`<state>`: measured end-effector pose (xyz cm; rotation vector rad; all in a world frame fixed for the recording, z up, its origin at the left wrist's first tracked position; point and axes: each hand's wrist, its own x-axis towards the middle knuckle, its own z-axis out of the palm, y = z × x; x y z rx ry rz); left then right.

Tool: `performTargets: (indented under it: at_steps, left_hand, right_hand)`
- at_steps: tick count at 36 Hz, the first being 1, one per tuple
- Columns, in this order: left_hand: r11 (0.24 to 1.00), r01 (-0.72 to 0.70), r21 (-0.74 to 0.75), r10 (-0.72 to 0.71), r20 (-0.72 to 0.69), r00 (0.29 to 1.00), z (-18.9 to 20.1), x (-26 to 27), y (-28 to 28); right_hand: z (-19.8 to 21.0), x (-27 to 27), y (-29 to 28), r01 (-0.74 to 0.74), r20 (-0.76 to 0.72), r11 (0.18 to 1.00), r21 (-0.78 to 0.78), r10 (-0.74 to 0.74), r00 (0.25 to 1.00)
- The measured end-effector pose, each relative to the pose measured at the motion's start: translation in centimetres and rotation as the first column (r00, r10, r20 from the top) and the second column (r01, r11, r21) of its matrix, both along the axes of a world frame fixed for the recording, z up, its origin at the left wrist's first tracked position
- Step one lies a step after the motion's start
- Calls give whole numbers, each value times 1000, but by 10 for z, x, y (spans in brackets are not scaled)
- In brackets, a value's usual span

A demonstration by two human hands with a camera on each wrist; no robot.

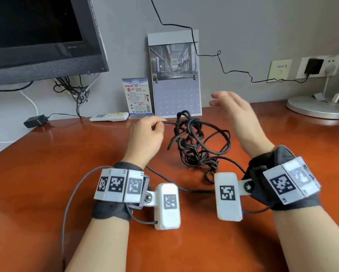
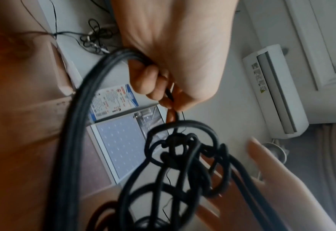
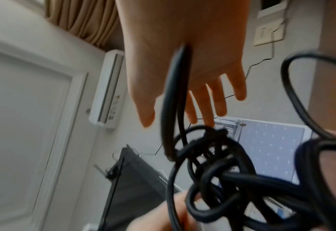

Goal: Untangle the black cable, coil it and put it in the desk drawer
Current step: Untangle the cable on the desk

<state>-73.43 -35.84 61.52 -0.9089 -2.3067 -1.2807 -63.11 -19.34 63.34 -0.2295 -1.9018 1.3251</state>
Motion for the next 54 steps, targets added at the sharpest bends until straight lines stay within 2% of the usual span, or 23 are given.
performTargets:
  at_steps: [2, 4, 6, 11, 14, 17, 21, 26, 29, 31, 34, 36, 39, 43, 46, 50, 54]
  left_hand:
    - [999, 44, 30, -46, 58, 997, 0, 4, 7]
    - [994, 74, 75, -82, 112, 990, -2, 8, 12]
    - [990, 75, 117, -91, 142, 986, -4, 7, 14]
    - [958, 108, 267, -184, 280, 942, -3, 2, 11]
    - [915, 186, 358, -341, 442, 830, 0, 9, 12]
    - [905, 237, 353, -401, 525, 751, -3, 17, 16]
    - [894, 247, 374, -432, 569, 700, -9, 21, 23]
    - [905, 276, 324, -420, 568, 708, -16, 22, 28]
    - [891, 292, 347, -448, 570, 689, -16, 23, 29]
    - [870, 283, 404, -484, 585, 651, -15, 22, 29]
    - [816, 262, 516, -567, 623, 538, -13, 20, 28]
    - [800, 256, 543, -589, 629, 507, -14, 17, 27]
    - [786, 284, 549, -610, 614, 501, -17, 14, 26]
    - [813, 308, 494, -578, 620, 530, -19, 15, 27]
    - [847, 282, 451, -525, 628, 574, -19, 16, 26]
    - [885, 210, 416, -444, 615, 652, -19, 15, 24]
    - [898, 131, 419, -386, 614, 688, -19, 14, 25]
  right_hand:
    - [1, -3, -10, -68, 135, 995, 79, 57, 989]
    - [0, -7, -17, -69, 294, 970, 235, -3, 956]
    - [-1, -9, -20, -86, 356, 939, 332, -40, 934]
    - [2, -1, -18, -177, 300, 967, 182, 117, 947]
    - [-2, 2, -16, -246, 279, 963, 109, 208, 938]
    - [-6, 4, -15, -290, 273, 953, 84, 258, 927]
    - [-9, 5, -11, -315, 249, 946, 73, 288, 924]
    - [-8, 10, -12, -409, 236, 911, 42, 389, 891]
    - [-7, 9, -15, -441, 246, 897, 30, 421, 873]
    - [-8, 9, -19, -462, 269, 885, 57, 433, 861]
    - [-10, 9, -23, -470, 305, 875, 119, 418, 856]
    - [-12, 9, -25, -486, 317, 868, 107, 433, 844]
    - [-13, 6, -27, -478, 234, 878, 0, 465, 854]
    - [-14, 1, -24, -235, 175, 971, 47, 224, 959]
    - [-9, 4, -18, -149, 210, 988, 32, 139, 968]
    - [12, 15, -14, -179, 387, 977, 118, 121, 914]
    - [59, 26, -20, -286, 594, 921, 263, 78, 800]
